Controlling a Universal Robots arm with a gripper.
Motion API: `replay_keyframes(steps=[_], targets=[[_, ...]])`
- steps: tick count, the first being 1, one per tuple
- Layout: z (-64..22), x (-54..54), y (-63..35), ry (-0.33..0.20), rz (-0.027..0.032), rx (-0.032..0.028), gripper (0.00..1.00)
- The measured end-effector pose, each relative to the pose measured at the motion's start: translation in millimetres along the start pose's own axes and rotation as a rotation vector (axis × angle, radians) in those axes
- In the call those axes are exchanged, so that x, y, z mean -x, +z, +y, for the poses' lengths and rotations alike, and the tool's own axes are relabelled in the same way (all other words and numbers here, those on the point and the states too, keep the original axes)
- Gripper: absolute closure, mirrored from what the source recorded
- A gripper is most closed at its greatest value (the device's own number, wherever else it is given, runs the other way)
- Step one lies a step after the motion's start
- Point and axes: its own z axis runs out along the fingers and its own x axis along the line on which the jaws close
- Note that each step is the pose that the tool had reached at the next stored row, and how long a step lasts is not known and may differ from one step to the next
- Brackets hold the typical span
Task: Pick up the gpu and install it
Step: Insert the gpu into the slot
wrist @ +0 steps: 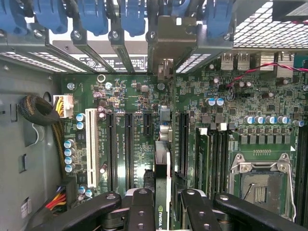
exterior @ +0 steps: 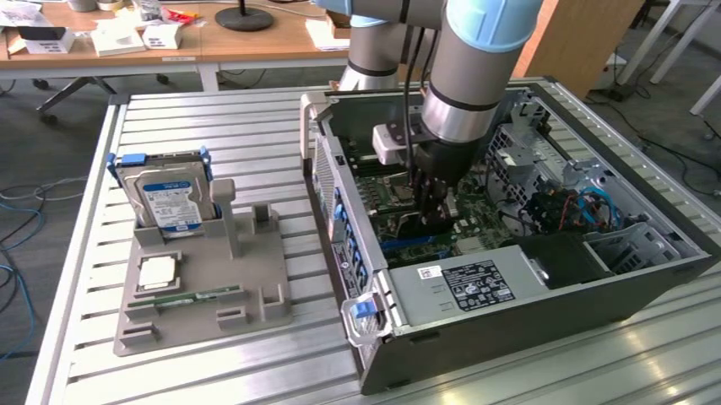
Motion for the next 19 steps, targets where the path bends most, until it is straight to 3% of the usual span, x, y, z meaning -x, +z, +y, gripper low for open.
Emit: replay_keyframes(steps=[19], targets=[[0.0,-0.1,2.1,0.0,-0.0013,0.0,0.74]])
